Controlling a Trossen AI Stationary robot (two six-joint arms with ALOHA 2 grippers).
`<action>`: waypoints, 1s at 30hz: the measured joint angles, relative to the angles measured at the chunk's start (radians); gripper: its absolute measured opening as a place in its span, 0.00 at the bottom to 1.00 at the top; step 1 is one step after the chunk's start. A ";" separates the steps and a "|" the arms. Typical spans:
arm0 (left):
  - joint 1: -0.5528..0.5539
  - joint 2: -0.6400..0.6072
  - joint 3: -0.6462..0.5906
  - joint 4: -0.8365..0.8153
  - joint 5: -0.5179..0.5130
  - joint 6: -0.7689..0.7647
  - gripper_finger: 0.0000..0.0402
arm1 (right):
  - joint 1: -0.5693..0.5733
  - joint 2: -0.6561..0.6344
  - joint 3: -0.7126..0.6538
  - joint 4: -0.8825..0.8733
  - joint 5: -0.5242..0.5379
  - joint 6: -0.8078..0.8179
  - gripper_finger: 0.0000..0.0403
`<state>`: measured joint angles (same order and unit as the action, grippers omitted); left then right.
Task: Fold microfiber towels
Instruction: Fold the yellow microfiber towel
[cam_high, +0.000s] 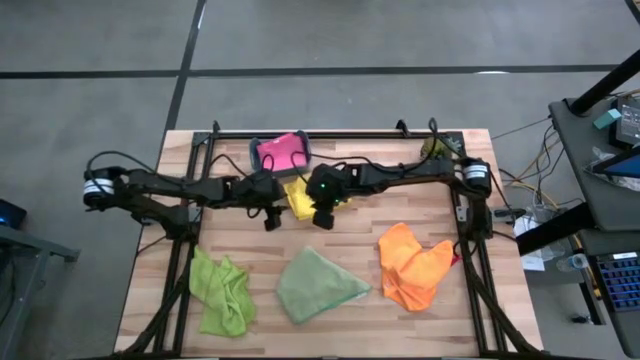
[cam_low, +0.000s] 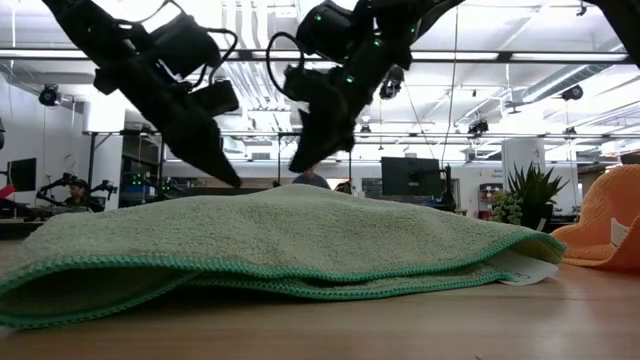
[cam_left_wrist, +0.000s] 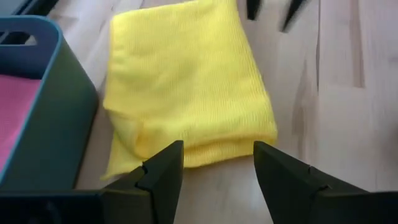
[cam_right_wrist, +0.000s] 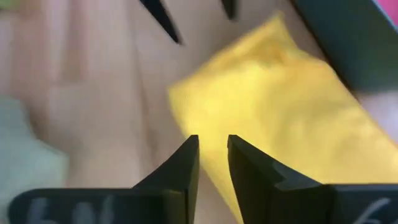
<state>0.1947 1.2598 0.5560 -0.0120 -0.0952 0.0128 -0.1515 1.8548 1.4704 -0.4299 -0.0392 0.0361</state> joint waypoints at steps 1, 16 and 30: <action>-0.001 0.005 0.000 0.021 0.005 0.000 0.45 | -0.001 -0.005 -0.017 0.000 0.013 -0.003 0.17; -0.007 0.239 0.005 0.290 0.052 -0.008 0.45 | -0.093 -0.044 -0.252 0.083 0.090 -0.038 0.02; -0.007 0.326 0.011 0.186 0.110 -0.029 0.45 | -0.084 -0.052 -0.385 0.136 0.005 0.083 0.02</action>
<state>0.1878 1.5860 0.5671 0.1739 0.0143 -0.0162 -0.2352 1.8027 1.0851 -0.2942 -0.0346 0.1195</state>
